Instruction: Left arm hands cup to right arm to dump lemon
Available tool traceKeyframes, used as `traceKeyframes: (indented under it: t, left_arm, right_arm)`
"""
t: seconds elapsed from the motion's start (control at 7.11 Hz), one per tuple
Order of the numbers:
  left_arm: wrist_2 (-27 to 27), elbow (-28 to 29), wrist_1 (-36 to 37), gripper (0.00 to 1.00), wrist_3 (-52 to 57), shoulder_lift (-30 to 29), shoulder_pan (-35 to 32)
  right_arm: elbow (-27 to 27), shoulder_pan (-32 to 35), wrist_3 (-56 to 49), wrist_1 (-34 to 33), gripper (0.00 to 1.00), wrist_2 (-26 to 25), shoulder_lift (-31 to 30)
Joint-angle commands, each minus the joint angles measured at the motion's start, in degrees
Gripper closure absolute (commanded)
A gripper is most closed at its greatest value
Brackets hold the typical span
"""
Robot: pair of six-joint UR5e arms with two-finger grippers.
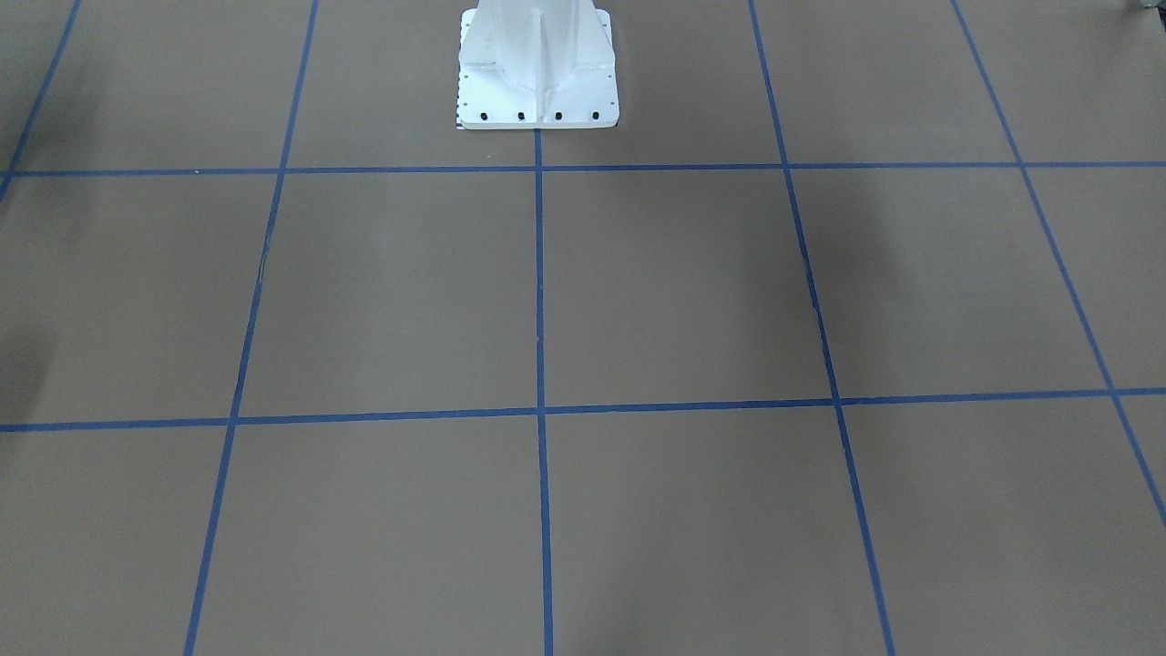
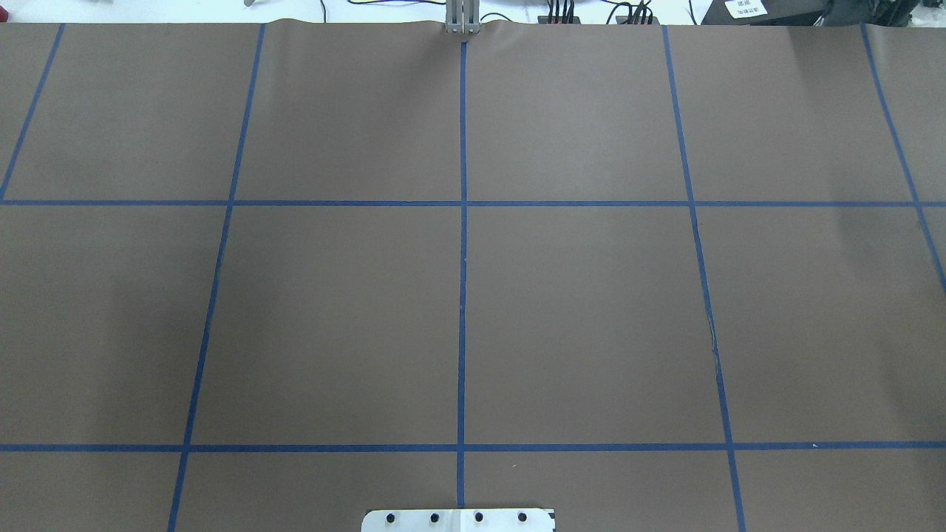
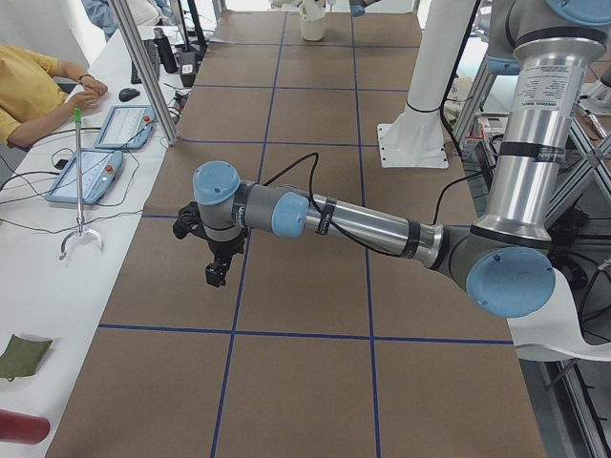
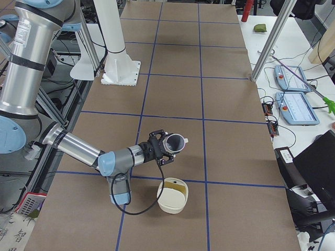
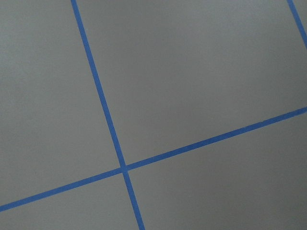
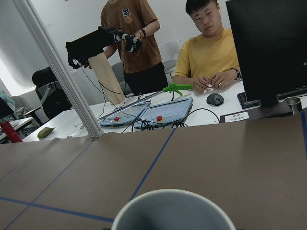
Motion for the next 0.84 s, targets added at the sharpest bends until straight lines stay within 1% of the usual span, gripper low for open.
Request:
traceKeyframes:
  t: [0.0,0.14,0.28,0.42,0.7]
  left_arm:
    - [-1.71,0.0,0.1,0.0,-0.59,-0.16,0.01]
    - [-2.77,-0.26,-0.42,0.0,-4.25,-0.59,0.01]
    - [-2.87,-0.61,-0.42,0.0,-5.68,-1.29,0.09]
    - [-3.48,-0.7,-0.6,0.0,-8.3,-2.87,0.18]
    - [-8.99,-0.53,-0.69,0.0,-12.17,-7.09,0.36]
  right_arm:
    - [5.42,-0.21,-6.73,-9.8,1.0,0.38,4.99]
    - [5.08,-1.0,-10.5,-12.96,1.0,0.3,8.15]
    - [4.73,-2.05,-14.45,-15.52,1.0,0.3,11.58]
    - [3.77,-4.32,-17.45,-17.55,1.0,-0.31,15.96]
    - [-1.75,-9.5,-22.02,-18.09,1.0,-1.1,24.66]
